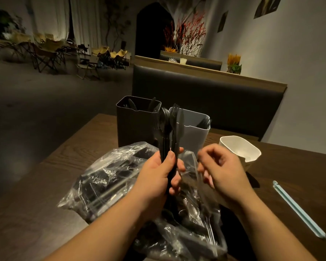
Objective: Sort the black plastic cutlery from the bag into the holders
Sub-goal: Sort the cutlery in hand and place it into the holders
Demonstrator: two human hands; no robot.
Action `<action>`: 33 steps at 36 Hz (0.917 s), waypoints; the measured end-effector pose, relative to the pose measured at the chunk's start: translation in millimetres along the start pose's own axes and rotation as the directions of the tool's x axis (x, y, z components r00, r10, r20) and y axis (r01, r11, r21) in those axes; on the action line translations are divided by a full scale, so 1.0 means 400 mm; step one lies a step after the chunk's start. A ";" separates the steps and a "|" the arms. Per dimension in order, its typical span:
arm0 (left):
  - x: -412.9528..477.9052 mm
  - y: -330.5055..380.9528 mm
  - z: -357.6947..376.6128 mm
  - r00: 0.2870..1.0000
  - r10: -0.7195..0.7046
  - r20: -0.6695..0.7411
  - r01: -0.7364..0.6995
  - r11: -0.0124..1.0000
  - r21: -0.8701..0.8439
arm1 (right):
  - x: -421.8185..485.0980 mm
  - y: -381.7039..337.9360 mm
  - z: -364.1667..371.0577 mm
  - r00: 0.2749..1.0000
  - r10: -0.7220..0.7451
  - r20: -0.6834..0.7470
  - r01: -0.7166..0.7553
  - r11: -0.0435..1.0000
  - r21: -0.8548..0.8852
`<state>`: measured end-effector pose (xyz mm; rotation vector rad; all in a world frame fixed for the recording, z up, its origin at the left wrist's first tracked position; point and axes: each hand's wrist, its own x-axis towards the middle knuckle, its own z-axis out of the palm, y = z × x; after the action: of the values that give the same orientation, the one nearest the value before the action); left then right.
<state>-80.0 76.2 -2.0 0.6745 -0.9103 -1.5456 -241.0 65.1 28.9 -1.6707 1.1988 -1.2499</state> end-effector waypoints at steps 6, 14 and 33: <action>-0.008 -0.002 0.000 0.995 0.004 0.096 -0.010 0.998 0.062 | 0.100 -0.069 0.031 0.994 0.106 0.000 -0.106 0.993 0.044; -0.005 0.025 -0.011 0.997 0.032 0.077 -0.032 0.999 -0.010 | 0.170 -0.092 0.052 0.972 0.192 0.136 -0.217 0.954 0.208; 0.004 0.021 -0.016 0.995 0.061 -0.077 -0.052 0.991 0.120 | 0.176 -0.068 0.043 0.988 0.152 0.034 -0.156 0.958 0.240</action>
<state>-70.4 73.3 1.8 0.7830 -0.9574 -1.4132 -210.7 6.8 70.0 -1.3805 1.0971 -1.2305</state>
